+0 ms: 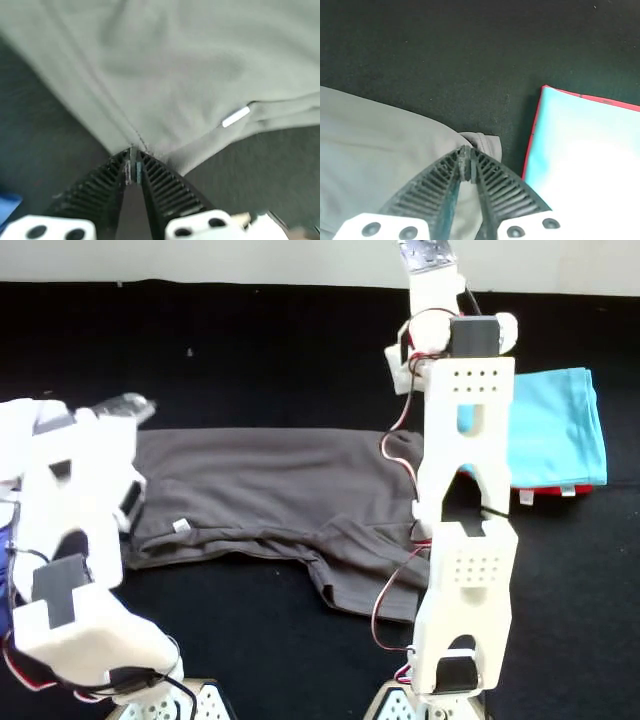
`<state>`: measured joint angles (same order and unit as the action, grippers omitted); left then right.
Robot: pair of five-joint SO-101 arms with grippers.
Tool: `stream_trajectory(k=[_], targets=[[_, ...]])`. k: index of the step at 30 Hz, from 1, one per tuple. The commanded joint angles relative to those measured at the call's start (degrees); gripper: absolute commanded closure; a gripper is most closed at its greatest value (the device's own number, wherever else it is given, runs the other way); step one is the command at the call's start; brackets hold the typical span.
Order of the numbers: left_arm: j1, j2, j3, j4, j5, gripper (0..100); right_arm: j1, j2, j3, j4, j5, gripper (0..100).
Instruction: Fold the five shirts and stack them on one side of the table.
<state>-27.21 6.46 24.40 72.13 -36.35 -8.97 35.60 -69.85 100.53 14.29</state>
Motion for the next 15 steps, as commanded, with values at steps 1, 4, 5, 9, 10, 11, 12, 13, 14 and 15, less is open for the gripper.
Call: stream_trajectory(k=[1,4,5,9,10,11,12,13,14,15], targets=[[-0.22,-4.53,10.24,-9.41,-0.62,99,-1.01,-10.59,6.46,0.75,-0.44,99.2],[-3.21,-5.23,12.09,-11.87,-1.14,99,-1.01,-19.38,21.76,0.57,-0.26,99.2],[-4.35,-5.32,12.09,-11.96,-2.64,99,-1.01,-22.29,27.47,0.48,-0.18,99.2],[-7.78,-5.05,12.0,-13.01,-8.26,99,-3.21,-31.16,49.19,-4.26,0.0,99.2],[-8.48,-4.79,12.0,-14.24,-8.79,99,-4.53,-32.84,54.64,-6.81,0.18,99.2],[-9.36,-4.79,12.09,-15.74,-9.05,99,-6.37,-34.24,60.18,-9.45,1.41,99.2],[-9.98,-4.79,12.18,-17.14,-8.97,99,-7.96,-35.47,65.36,-12.18,2.64,99.2],[-10.59,-4.79,12.35,-18.2,-8.97,99,-9.71,-36.53,70.46,-15.43,3.6,99.2],[-11.03,-4.79,12.35,-18.73,-8.97,99,-11.3,-37.14,74.86,-19.03,4.22,99.2],[-11.47,-4.79,12.44,-19.16,-8.88,99,-12.53,-37.49,78.99,-23.08,4.4,99.2]])
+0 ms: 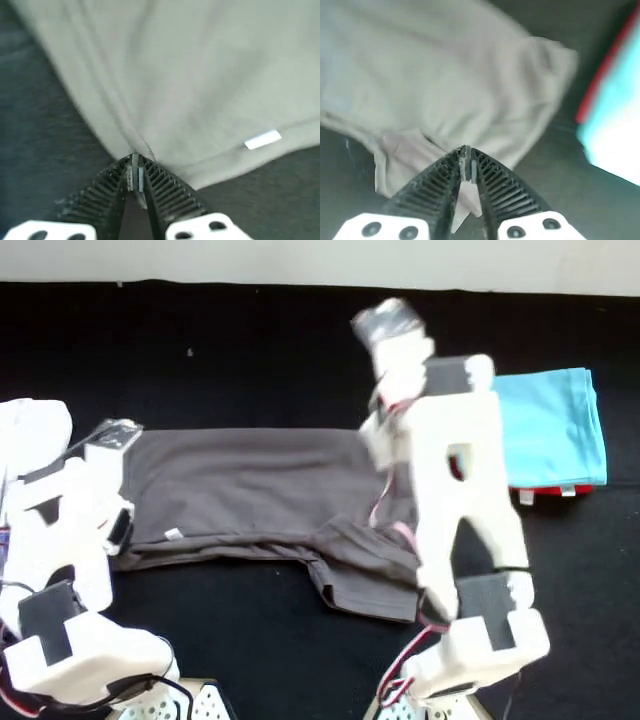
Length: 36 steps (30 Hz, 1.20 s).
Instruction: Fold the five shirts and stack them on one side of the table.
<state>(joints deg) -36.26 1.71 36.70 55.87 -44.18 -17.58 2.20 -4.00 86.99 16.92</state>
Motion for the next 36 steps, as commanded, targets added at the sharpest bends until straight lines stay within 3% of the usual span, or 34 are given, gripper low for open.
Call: stream_trajectory(k=[1,5,8,11,18,24,33,36], targets=[[-2.51,0.04,0.31,-3.16,-0.97,99,-4.62,-4.18,16.4,-13.49,1.76,99.2],[-2.33,0.04,0.4,-2.99,-0.88,99,-5.41,-4.0,26.51,-29.76,2.9,99.2],[-1.63,0.04,1.54,-3.16,-0.88,99,-5.67,-4.0,31.43,-34.86,3.25,99.2],[-1.01,0.04,1.89,-3.16,-0.88,99,-8.04,-4.53,33.98,-34.33,3.16,99.2],[-0.84,0.04,1.89,-3.16,-0.88,99,-18.42,-4.53,33.98,-20.88,3.25,99.2],[-0.84,0.04,1.89,-3.16,-0.88,99,-19.56,-5.05,33.63,-13.23,3.25,99.2],[-0.84,0.04,1.89,-3.16,-0.88,99,-19.56,-13.58,34.77,-13.14,3.34,99.2],[-0.84,0.04,1.89,-3.16,-0.88,99,-19.74,-13.41,39.34,-18.24,3.34,99.2]])
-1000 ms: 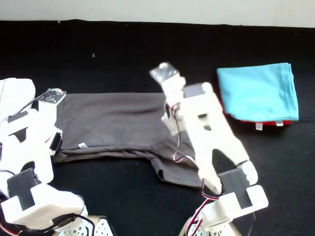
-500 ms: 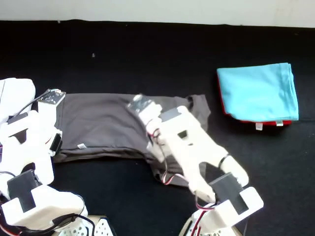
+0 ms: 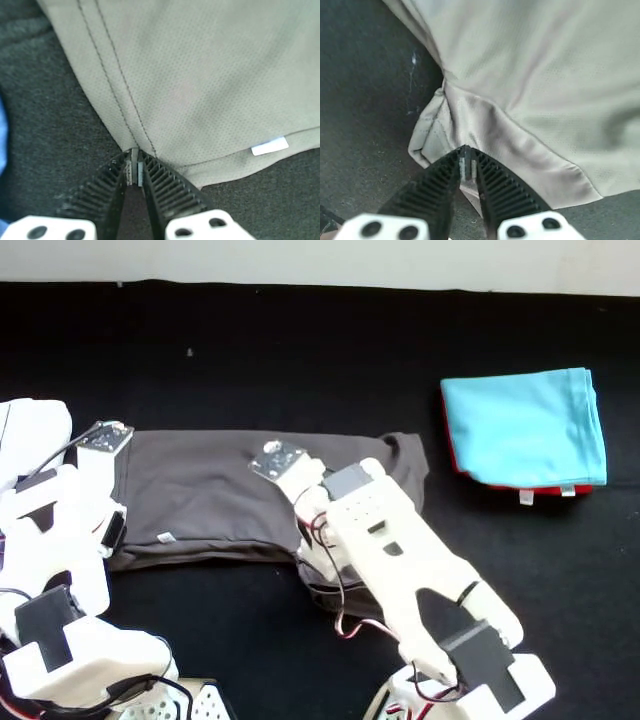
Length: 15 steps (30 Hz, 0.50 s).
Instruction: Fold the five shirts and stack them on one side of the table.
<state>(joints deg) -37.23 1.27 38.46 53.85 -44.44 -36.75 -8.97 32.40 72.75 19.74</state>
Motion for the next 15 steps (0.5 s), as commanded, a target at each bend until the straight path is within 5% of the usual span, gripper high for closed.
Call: stream_trajectory(k=[1,10,15], targets=[[0.13,0.48,0.13,-1.14,-0.62,99,-0.57,-1.89,4.88,-6.29,0.53,99.2],[0.13,0.48,0.13,-1.14,-0.62,99,-9.27,-1.36,5.23,-5.14,0.18,99.2],[0.13,0.48,0.13,-1.14,-0.62,99,-6.46,-1.36,2.77,-1.54,0.53,99.2]])
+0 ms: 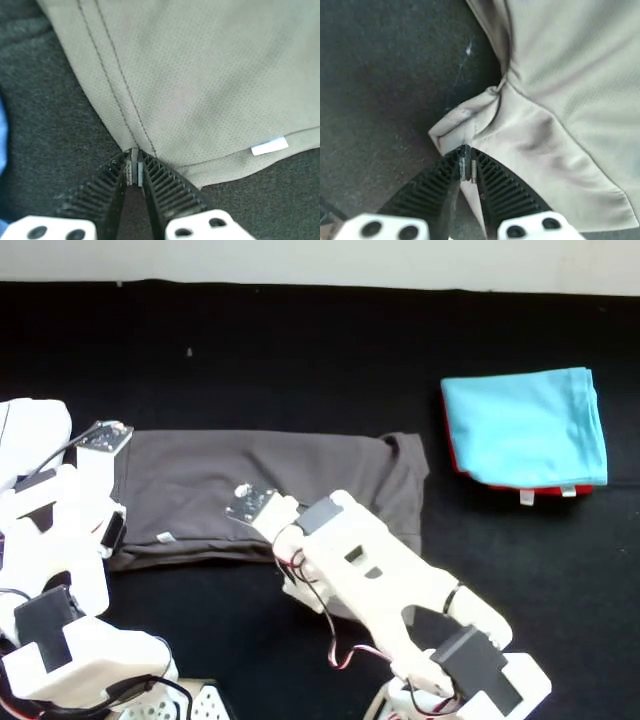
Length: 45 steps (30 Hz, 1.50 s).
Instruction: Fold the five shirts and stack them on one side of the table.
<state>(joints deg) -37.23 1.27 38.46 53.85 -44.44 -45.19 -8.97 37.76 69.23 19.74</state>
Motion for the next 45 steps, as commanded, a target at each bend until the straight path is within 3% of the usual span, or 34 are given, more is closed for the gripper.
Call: stream_trajectory(k=[1,4,9,11,22,28,32,37,42,45], targets=[[0.13,0.48,0.13,-1.14,-0.62,99,3.21,-1.36,-2.59,2.68,0.53,99.2],[0.13,0.48,0.13,-1.14,-0.62,99,4.35,-1.36,-2.68,6.55,1.14,98.0],[0.22,0.48,0.13,-1.14,-0.62,99,1.71,-1.36,-2.24,11.82,4.31,77.9],[0.22,0.48,0.04,-1.14,-0.62,99,0.13,-1.27,-2.07,11.91,6.59,74.5],[0.22,0.48,0.04,-1.14,-0.62,99,-1.71,-0.75,6.02,6.2,7.3,74.7],[0.22,0.48,0.04,-1.14,-0.62,99,6.02,-0.66,13.85,-3.74,10.73,75.5],[0.22,0.48,0.04,-1.14,-0.62,99,10.68,-0.66,15.6,-6.11,15.03,79.9],[0.22,0.48,0.04,-1.14,-0.62,99,10.95,-0.66,17.45,-6.11,17.67,85.8],[0.22,0.48,0.04,-1.14,-0.62,99,11.03,-0.75,17.98,-6.2,17.76,99.0],[0.22,0.48,0.04,-1.14,-0.62,99,11.12,-1.19,17.54,-5.93,17.58,99.2]])
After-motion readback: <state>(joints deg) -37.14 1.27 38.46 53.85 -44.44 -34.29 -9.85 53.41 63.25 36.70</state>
